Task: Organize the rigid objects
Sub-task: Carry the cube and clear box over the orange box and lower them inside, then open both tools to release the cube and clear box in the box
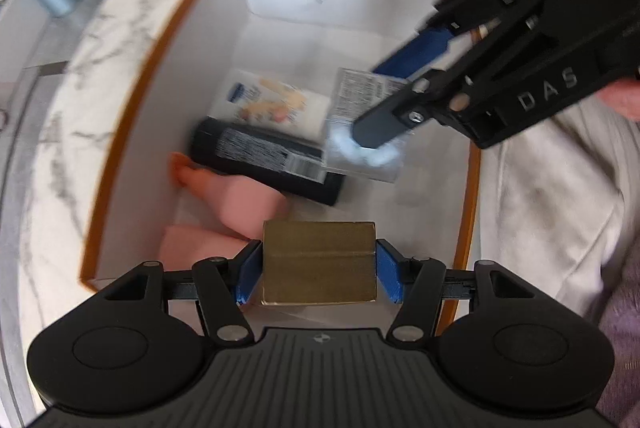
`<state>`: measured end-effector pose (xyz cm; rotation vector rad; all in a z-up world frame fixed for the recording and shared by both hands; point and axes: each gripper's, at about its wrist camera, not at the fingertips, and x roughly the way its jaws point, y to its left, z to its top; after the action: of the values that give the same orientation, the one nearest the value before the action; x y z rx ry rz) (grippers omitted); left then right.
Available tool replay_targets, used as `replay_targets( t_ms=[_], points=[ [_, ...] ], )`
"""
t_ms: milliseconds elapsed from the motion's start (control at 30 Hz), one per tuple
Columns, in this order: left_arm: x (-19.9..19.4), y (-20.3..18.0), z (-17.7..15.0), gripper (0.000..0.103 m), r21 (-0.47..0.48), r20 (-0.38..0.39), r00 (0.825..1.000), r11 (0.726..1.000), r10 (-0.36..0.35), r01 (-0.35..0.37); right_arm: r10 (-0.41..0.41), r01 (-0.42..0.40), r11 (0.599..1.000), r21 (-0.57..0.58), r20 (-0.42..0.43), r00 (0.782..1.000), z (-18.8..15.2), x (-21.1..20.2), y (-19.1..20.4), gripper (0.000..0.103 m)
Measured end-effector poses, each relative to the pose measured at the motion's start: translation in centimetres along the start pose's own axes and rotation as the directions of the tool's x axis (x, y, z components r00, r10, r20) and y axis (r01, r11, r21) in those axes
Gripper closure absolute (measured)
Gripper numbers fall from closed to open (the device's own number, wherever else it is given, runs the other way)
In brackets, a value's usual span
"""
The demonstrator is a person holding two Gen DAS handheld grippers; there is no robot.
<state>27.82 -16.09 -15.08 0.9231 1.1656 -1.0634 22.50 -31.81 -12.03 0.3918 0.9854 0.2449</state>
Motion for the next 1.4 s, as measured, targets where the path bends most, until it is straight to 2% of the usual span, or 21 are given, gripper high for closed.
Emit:
replay_targets(
  t_ms=[167,400,500,567,667,767,833,900,967,1067,1133,1200,1300,1400],
  points=[
    [2.0,-0.3,-0.2,0.035,0.056,-0.096,0.995,0.997,-0.039,0.045,0.004,-0.004,1.0,0.014,-0.029,1.0,-0.1,1.2,-0.3,0.055],
    [3.4,0.0,-0.1,0.034,0.077,-0.153,0.984,0.991,-0.096,0.109,0.018,-0.016,1.0,0.02,-0.07,0.997,-0.5,2.3,-0.2,0.055],
    [4.0,0.5,-0.1,0.034,0.023,-0.176,0.969,0.984,-0.171,0.178,0.034,-0.031,0.999,0.031,-0.09,0.995,-0.6,2.8,0.1,0.055],
    [4.3,0.9,-0.3,0.033,-0.008,-0.168,0.965,0.98,-0.199,0.2,0.044,-0.04,0.998,0.039,-0.104,0.994,-0.7,3.3,0.4,0.055],
    [4.3,0.9,-0.7,0.03,-0.031,-0.15,0.969,0.98,-0.199,0.196,0.058,-0.052,0.997,0.05,-0.122,0.991,-0.7,3.8,0.8,0.055],
    [3.5,0.6,-1.3,0.03,-0.049,-0.097,0.977,0.982,-0.189,0.185,0.06,-0.055,0.998,0.04,-0.134,0.989,-0.9,4.3,1.3,0.055],
    [2.4,0.4,-1.9,0.03,-0.068,-0.043,0.983,0.982,-0.178,0.175,0.06,-0.056,0.998,0.027,-0.147,0.987,-1.0,4.4,1.6,0.055],
    [0.8,0.6,-2.7,0.029,-0.111,0.021,0.991,0.985,-0.129,0.131,0.06,-0.058,0.998,0.018,-0.163,0.985,-1.0,4.6,1.9,0.056],
    [-1.0,0.4,-3.5,0.028,-0.179,0.114,0.99,0.979,-0.082,0.102,0.055,-0.056,0.998,0.0,-0.181,0.982,-1.1,4.8,2.2,0.056],
    [-3.8,0.7,-5.6,0.024,-0.31,0.251,0.968,0.947,-0.009,0.089,0.034,-0.043,0.998,-0.04,-0.207,0.978,-1.0,5.1,2.7,0.056],
    [-5.1,0.6,-6.9,0.024,-0.417,0.297,0.953,0.906,0.06,0.073,0.02,-0.034,0.998,-0.061,-0.221,0.975,-1.1,5.4,3.2,0.055],
    [-5.4,0.5,-7.9,0.026,-0.535,0.313,0.94,0.843,0.133,0.059,0.009,-0.027,0.997,-0.076,-0.236,0.972,-1.2,5.7,3.5,0.055],
    [-5.6,0.2,-9.7,0.029,-0.686,0.328,0.922,0.723,0.208,0.08,-0.005,-0.022,0.995,-0.102,-0.265,0.964,-1.4,6.1,4.2,0.055],
    [-5.3,-0.5,-10.8,0.03,-0.753,0.346,0.901,0.651,0.261,0.1,-0.019,-0.018,0.992,-0.123,-0.297,0.955,-1.8,6.6,4.8,0.055]
  ],
)
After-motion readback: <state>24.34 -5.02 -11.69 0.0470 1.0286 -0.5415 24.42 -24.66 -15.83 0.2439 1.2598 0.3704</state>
